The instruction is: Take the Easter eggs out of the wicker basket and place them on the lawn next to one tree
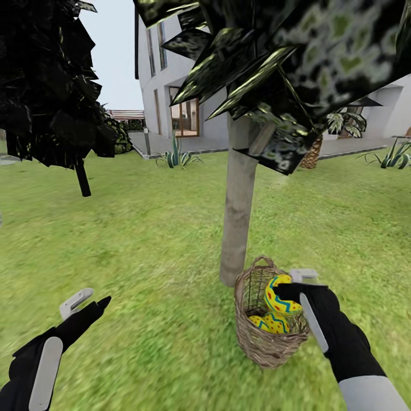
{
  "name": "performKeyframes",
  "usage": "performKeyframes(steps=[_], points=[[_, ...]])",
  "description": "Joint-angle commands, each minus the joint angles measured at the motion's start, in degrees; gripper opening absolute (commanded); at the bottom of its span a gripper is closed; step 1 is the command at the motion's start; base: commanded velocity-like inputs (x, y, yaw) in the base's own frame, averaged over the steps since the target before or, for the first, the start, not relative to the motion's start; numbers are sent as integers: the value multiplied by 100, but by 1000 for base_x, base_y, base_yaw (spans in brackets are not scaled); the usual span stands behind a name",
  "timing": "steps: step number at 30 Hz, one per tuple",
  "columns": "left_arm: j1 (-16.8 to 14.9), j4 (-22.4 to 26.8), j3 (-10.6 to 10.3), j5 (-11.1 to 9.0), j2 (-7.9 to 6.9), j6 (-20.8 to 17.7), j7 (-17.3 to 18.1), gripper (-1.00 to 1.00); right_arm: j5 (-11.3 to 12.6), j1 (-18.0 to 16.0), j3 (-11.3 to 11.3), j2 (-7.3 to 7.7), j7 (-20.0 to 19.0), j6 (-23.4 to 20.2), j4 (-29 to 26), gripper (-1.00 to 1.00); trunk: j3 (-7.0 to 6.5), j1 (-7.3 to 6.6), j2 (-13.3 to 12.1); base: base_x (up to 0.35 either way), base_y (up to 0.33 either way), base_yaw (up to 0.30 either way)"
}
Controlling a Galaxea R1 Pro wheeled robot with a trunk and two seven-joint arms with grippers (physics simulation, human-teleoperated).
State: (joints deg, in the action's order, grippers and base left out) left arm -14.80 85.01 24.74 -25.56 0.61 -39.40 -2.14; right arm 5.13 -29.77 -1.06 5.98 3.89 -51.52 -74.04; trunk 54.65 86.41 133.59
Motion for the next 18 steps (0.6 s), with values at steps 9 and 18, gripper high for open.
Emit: performKeyframes(steps=[9,18], points=[[-5,-57,-22,-55,5,-14,-24,100,1,469,-349,-402,83,-45,-1467,-100,6,-1,2,-2,0,221],[-5,-173,-253,-46,-7,11,-24,100,-1,472,-766,-872,88,1,-1586,-100,6,-1,2,0,117,265]])
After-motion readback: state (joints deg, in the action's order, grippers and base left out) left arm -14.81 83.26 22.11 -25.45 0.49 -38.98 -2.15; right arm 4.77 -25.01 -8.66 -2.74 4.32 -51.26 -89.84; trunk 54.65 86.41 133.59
